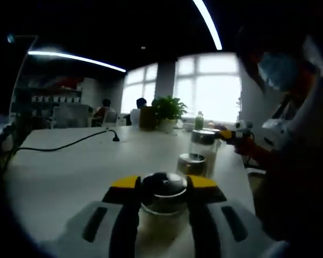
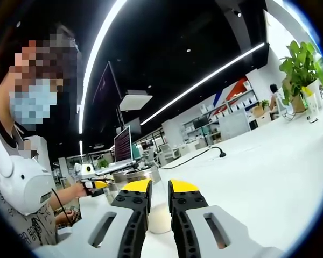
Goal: Rotate the seasoning bottle until the label or dispensing opening points toward the visible target arrow and the bottle remains upright within the marked orientation range
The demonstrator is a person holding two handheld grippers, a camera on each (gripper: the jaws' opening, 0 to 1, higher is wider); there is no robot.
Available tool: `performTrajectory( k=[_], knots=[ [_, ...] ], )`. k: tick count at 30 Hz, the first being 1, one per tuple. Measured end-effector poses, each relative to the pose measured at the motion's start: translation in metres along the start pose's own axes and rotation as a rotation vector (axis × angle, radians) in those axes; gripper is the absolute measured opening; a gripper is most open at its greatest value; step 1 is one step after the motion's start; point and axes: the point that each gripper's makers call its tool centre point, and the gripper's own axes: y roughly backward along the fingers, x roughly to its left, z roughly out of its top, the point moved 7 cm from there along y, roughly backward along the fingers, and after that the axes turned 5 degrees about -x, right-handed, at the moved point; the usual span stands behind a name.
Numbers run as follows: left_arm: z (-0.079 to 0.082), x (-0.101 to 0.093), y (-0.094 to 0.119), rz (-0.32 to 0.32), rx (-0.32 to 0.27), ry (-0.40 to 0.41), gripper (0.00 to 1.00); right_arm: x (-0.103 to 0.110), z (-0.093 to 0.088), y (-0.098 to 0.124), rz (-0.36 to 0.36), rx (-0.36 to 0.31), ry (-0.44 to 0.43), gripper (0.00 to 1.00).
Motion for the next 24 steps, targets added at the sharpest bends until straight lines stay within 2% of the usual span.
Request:
performTrajectory(
  k=[9,11,12,13,14,15,17,20,24],
  knots=[
    [0.001,0.004,0.002,-0.055,0.004,0.007,0.35,-0.001,0.002,0.0,0.002,-0.012,-0.005,0.11],
    [0.001,0.005,0.002,-0.068,0.026,-0.006,0.36,0.0,0.002,-0.001,0.001,-0.012,0.0,0.11],
    [0.001,0.005,0.002,-0.068,0.04,-0.009,0.4,0.0,0.003,-0.001,0.001,-0.009,0.007,0.11],
    [-0.002,0.005,0.002,-0.067,0.078,0.004,0.46,0.0,0.003,-0.001,0.001,-0.007,0.011,0.11],
    [-0.003,0.006,0.001,-0.061,0.083,0.003,0.54,-0.001,0.003,-0.001,0.001,-0.006,0.014,0.11],
    [-0.003,0.006,0.001,-0.049,0.079,-0.012,0.56,-0.001,0.003,-0.001,-0.001,-0.005,0.016,0.11],
    [0.0,0.005,0.004,-0.032,0.061,-0.028,0.52,-0.003,0.004,0.001,-0.008,-0.01,0.015,0.11],
    [0.008,0.008,0.013,-0.006,-0.003,0.009,0.5,-0.004,0.004,0.002,-0.015,-0.014,0.012,0.11],
    [0.01,0.005,0.024,0.041,-0.013,0.031,0.51,-0.004,0.003,0.002,-0.017,-0.011,0.024,0.12]
  ],
)
